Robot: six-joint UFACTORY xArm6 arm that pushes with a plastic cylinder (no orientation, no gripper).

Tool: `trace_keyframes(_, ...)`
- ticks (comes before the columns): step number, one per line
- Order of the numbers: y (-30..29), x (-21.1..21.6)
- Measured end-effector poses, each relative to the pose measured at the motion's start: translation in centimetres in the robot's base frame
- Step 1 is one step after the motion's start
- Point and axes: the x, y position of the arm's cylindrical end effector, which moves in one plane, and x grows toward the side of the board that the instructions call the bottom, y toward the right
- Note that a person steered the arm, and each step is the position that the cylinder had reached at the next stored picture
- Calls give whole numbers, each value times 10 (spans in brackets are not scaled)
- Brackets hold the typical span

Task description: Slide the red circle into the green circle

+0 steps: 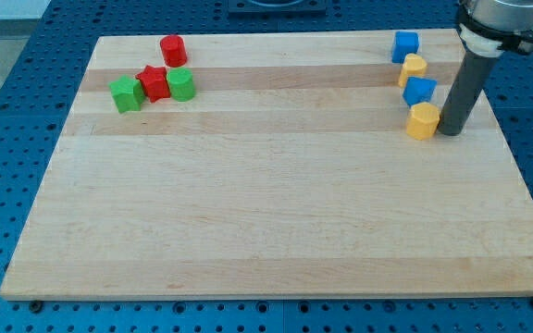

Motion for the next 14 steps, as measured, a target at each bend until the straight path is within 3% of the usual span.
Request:
trace_keyframes(2, -66, 82)
trace_keyframes(4, -243, 82)
trace_keyframes(5, -345, 76)
trace_keyframes(7, -519, -11)
trace_keyframes(8, -531, -44)
trace_keyframes(9, -513, -160)
trace_keyframes(10, -477, -218)
trace_keyframes(12, -381, -191)
trace_keyframes(14, -366, -124)
